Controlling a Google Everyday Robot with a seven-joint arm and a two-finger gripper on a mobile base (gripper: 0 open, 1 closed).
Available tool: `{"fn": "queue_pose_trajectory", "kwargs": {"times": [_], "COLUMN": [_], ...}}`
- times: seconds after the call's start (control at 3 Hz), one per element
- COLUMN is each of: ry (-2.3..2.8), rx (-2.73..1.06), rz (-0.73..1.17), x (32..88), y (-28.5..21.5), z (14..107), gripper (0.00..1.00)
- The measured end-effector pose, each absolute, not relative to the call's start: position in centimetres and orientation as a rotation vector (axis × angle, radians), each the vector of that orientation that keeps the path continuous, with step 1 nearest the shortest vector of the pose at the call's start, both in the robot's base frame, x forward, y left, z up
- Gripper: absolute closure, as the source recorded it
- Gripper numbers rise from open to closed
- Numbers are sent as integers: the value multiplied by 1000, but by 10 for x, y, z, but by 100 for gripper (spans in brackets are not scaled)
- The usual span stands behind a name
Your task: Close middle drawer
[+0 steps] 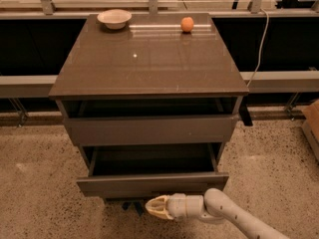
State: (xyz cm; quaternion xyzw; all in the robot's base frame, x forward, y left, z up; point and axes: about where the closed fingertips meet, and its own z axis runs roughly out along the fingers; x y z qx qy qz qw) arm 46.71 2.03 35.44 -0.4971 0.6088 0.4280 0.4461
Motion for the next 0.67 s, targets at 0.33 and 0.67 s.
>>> {"fn": "queue_pose_trajectory", "kwargs": {"times": [0.33, 0.67], "ry": [1491, 1498], "rx": [-1235, -1220], "rz": [1064, 1029], "x": [486, 518], "y": [31, 44], "z": [356, 359], "gripper": [100, 100]}}
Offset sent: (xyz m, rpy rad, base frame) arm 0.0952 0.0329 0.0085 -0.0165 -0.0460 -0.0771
